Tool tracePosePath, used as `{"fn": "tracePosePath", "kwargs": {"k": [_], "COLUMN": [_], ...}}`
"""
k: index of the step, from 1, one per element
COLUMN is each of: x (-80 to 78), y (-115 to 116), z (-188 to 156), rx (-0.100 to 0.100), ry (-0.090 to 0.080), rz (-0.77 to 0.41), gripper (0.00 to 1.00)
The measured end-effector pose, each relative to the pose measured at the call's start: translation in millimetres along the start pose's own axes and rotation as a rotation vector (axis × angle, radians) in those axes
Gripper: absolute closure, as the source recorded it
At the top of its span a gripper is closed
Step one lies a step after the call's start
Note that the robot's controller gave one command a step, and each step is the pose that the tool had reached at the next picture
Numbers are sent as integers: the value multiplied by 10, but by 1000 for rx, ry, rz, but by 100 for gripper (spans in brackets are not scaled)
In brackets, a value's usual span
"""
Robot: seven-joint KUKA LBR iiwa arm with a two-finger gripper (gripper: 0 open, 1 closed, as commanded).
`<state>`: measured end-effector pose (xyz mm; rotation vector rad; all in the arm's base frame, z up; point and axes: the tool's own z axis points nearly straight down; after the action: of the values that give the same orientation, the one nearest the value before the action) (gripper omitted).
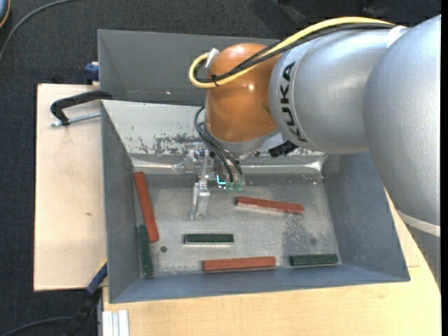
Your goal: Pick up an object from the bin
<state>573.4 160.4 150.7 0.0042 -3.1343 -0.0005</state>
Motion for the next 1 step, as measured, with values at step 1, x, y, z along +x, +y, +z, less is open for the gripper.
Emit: {"fn": "tracePosePath", "kwargs": {"k": [1], "x": [675], "y": [-262], "z": [844], "rx": [2], "ry": [1], "rz": [-113], "gripper": [0]}}
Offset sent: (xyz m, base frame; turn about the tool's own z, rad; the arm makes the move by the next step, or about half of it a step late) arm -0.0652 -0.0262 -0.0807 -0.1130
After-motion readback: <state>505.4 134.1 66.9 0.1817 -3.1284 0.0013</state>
